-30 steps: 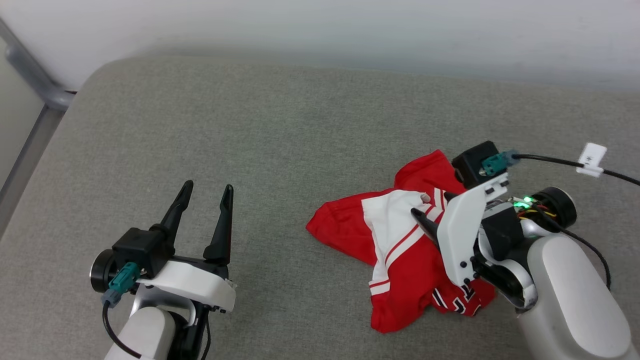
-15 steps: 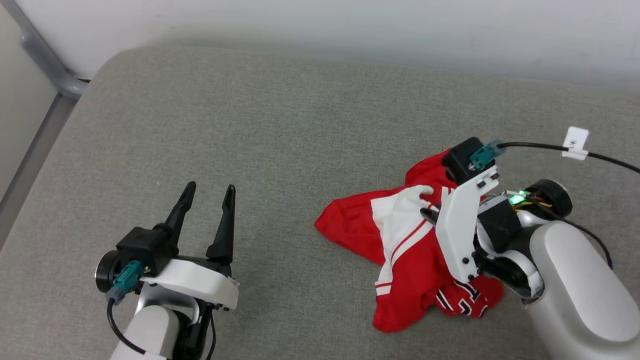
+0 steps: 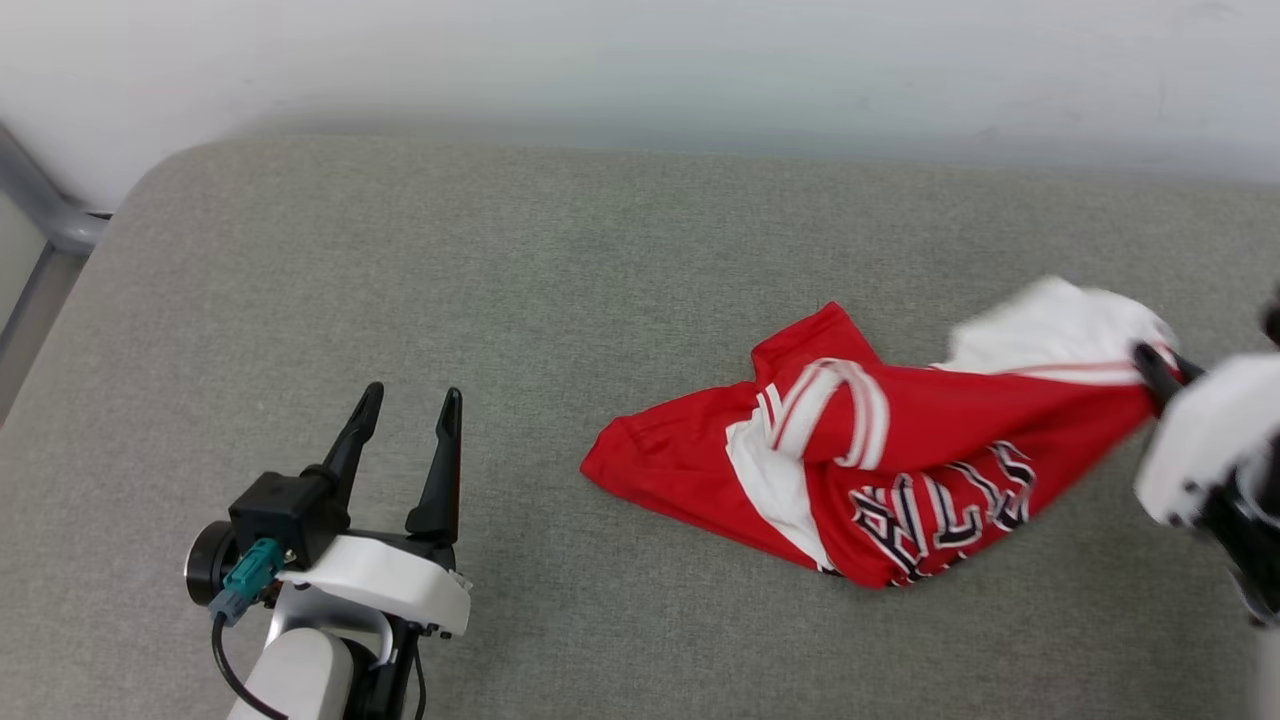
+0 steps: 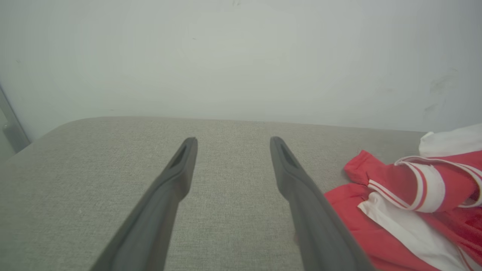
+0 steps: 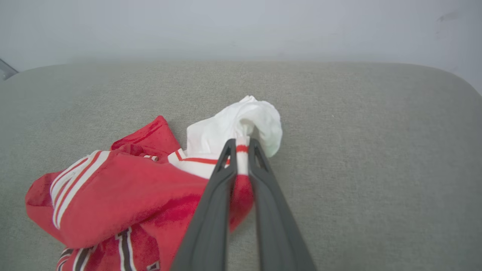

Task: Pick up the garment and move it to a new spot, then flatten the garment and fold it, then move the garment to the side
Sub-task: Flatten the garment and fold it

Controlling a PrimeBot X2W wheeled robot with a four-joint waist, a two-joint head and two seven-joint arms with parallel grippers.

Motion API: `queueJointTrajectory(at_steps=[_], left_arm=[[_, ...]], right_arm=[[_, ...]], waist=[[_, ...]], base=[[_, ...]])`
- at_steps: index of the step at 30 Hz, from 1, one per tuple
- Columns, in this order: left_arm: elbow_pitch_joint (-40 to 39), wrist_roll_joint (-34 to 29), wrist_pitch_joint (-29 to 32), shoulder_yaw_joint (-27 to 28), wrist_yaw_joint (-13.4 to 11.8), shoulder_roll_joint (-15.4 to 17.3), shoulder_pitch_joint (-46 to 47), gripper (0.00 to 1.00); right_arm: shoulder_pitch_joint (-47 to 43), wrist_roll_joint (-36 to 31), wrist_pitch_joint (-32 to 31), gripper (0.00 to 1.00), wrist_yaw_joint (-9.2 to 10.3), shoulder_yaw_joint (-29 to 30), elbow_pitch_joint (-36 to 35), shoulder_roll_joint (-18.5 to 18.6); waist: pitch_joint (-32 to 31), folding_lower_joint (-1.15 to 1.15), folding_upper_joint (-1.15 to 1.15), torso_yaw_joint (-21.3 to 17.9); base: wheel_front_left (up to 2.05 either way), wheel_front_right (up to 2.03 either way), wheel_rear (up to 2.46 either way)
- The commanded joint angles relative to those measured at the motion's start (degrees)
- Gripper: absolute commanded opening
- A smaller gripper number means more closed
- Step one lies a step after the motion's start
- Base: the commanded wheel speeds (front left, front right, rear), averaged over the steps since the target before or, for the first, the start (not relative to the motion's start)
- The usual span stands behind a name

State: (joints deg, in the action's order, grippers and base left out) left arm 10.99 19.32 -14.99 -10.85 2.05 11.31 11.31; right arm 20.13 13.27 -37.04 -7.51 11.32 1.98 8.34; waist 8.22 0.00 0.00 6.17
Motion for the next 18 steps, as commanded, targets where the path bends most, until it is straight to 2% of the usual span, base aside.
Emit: queueJointTrajectory(at_steps=[1, 3, 4, 5, 6, 7, 11, 12, 13, 14, 16, 18], left_arm=[[0.2, -0.4, -0.3, 0.2, 0.3, -0.2, -0.5, 1.0], [0.2, -0.5, -0.3, 0.5, 0.3, -0.1, -0.7, 1.0], [0.2, -0.5, -0.3, 0.5, 0.3, -0.1, -0.7, 1.0], [0.4, -0.5, -0.3, 0.8, 0.3, 0.1, -0.8, 1.0], [0.4, -0.5, -0.3, 0.8, 0.3, 0.1, -0.8, 1.0], [0.4, -0.5, -0.3, 1.1, 0.4, 0.4, -0.7, 1.0], [0.4, -0.6, -0.3, 1.4, 0.3, 0.5, -0.9, 1.0], [0.4, -0.6, -0.3, 1.4, 0.2, 0.6, -1.0, 1.0], [0.4, -0.6, -0.3, 1.5, 0.2, 0.6, -1.1, 1.0], [0.5, -0.6, -0.3, 1.5, 0.1, 0.6, -1.3, 1.0], [0.6, -0.5, -0.3, 1.6, 0.1, 0.6, -1.4, 1.0], [0.8, -0.6, -0.3, 1.5, 0.0, 0.5, -1.6, 1.0]], right_arm=[[-2.7, -0.8, 0.7, 0.0, 0.04, 3.7, -0.7, -1.3], [-5.9, -1.6, 1.9, 0.0, 0.04, 9.6, -1.5, -2.9], [-5.9, -1.6, 1.9, 0.0, 0.04, 9.6, -1.5, -2.9], [-9.4, -2.1, 2.5, 0.0, 0.04, 14.4, -1.8, -4.3], [-9.4, -2.1, 2.5, 0.0, 0.04, 14.4, -1.8, -4.3], [-12.6, -2.5, 3.9, 0.0, 0.04, 18.5, -1.2, -5.0], [-17.3, -0.6, 6.9, 0.0, 0.03, 22.9, 3.5, -5.5], [-17.9, 0.5, 7.9, 0.11, 0.04, 23.1, 5.3, -5.5], [-18.2, 1.4, 9.2, 0.47, 0.04, 23.1, 7.1, -5.5], [-18.4, 2.0, 10.8, 1.0, 0.04, 23.0, 8.6, -5.4], [-18.2, 2.5, 13.2, 1.0, 0.04, 23.3, 9.8, -5.3], [-17.5, 3.0, 18.2, 1.0, 0.03, 23.2, 11.7, -5.4]], waist=[[-0.1, 0.0, 0.0, -0.4], [-0.1, 0.0, 0.0, -0.7], [-0.1, 0.0, 0.0, -0.7], [-0.2, 0.0, 0.0, -0.9], [-0.2, 0.0, 0.0, -0.9], [-0.2, 0.0, 0.0, -1.0], [-0.2, 0.0, 0.0, -1.1], [-0.3, 0.0, 0.0, -1.2], [-0.4, 0.0, 0.0, -1.2], [-0.5, 0.0, 0.0, -1.2], [-0.6, 0.0, 0.0, -1.2], [-1.1, 0.0, 0.0, -1.2]], base=[[0.0, 0.0, 0.0], [0.0, 0.0, 0.0], [0.0, 0.0, 0.0], [0.0, 0.0, 0.0], [0.0, 0.0, 0.0], [0.0, 0.0, 0.0], [0.0, 0.0, 0.0], [0.0, 0.0, 0.0], [0.0, 0.0, 0.0], [0.0, 0.0, 0.0], [0.0, 0.0, 0.0], [0.0, 0.0, 0.0]])
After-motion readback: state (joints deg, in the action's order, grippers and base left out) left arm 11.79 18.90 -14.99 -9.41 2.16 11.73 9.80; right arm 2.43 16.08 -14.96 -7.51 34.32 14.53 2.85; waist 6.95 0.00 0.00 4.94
